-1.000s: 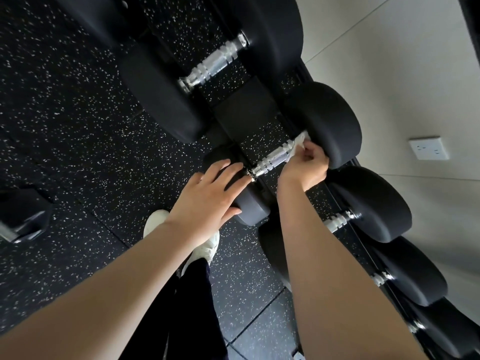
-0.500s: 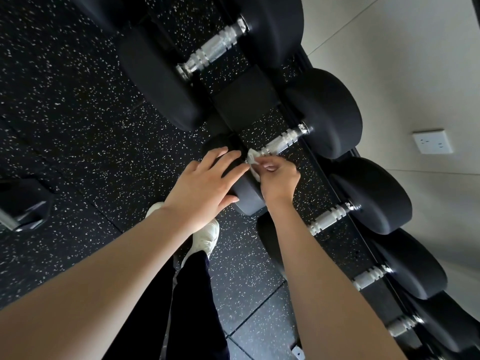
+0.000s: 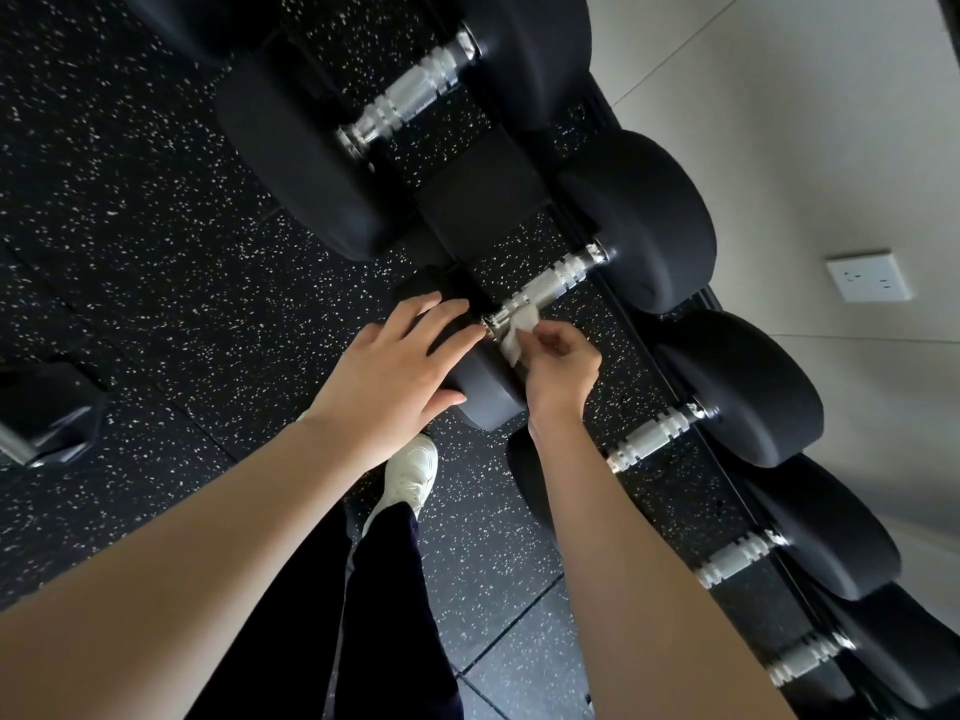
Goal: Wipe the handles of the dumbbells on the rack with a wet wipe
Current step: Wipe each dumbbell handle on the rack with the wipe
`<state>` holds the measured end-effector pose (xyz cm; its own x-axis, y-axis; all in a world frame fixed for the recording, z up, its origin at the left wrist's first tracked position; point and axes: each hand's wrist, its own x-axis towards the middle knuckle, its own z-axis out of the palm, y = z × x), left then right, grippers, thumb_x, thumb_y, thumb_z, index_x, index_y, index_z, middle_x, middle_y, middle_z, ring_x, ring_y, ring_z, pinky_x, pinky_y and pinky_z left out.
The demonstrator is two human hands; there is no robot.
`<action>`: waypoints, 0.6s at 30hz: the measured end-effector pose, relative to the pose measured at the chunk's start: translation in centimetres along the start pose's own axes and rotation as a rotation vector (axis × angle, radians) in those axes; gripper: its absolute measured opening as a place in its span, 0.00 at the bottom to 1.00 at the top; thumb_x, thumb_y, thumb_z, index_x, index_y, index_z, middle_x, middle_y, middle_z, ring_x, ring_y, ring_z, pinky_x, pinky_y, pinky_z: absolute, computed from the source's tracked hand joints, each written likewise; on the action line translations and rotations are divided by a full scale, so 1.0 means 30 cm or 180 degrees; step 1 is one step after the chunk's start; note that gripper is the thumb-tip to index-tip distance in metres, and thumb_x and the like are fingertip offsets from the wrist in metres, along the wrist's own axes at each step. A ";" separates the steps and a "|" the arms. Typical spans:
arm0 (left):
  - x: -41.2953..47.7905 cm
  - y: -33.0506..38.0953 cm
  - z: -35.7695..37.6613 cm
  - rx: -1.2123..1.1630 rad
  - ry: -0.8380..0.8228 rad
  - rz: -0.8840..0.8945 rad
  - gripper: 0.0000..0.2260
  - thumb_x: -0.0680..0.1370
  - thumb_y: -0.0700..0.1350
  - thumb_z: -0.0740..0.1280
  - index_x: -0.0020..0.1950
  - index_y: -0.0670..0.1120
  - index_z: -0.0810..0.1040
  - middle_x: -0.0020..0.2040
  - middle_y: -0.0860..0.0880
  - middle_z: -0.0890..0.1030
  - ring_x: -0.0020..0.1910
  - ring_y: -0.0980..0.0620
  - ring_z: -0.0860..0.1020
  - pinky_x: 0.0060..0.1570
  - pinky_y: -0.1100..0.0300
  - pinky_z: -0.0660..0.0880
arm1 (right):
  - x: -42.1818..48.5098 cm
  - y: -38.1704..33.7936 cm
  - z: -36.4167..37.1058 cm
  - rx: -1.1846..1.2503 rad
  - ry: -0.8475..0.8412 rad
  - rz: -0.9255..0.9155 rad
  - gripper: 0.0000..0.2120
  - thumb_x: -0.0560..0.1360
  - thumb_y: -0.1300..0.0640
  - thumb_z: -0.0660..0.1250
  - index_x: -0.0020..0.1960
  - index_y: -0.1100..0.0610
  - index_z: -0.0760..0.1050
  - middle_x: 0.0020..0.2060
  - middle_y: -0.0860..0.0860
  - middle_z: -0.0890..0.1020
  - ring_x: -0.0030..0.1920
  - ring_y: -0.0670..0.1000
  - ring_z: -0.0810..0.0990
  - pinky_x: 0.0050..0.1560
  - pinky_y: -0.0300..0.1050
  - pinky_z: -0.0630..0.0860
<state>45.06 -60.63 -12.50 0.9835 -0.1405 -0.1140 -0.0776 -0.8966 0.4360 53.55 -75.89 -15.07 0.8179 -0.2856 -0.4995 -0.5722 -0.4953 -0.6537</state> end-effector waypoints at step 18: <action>0.005 -0.014 0.001 -0.0092 -0.0055 0.0036 0.27 0.72 0.55 0.67 0.68 0.46 0.71 0.68 0.46 0.71 0.66 0.43 0.67 0.47 0.44 0.78 | 0.174 -0.113 -0.034 0.1888 0.0814 0.0543 0.10 0.71 0.72 0.68 0.40 0.58 0.76 0.38 0.51 0.80 0.41 0.49 0.81 0.43 0.40 0.79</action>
<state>45.23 -60.30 -12.73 0.9796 -0.1581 -0.1241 -0.0838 -0.8825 0.4628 59.81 -76.54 -14.89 0.6599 -0.5416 -0.5208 -0.5714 0.0884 -0.8159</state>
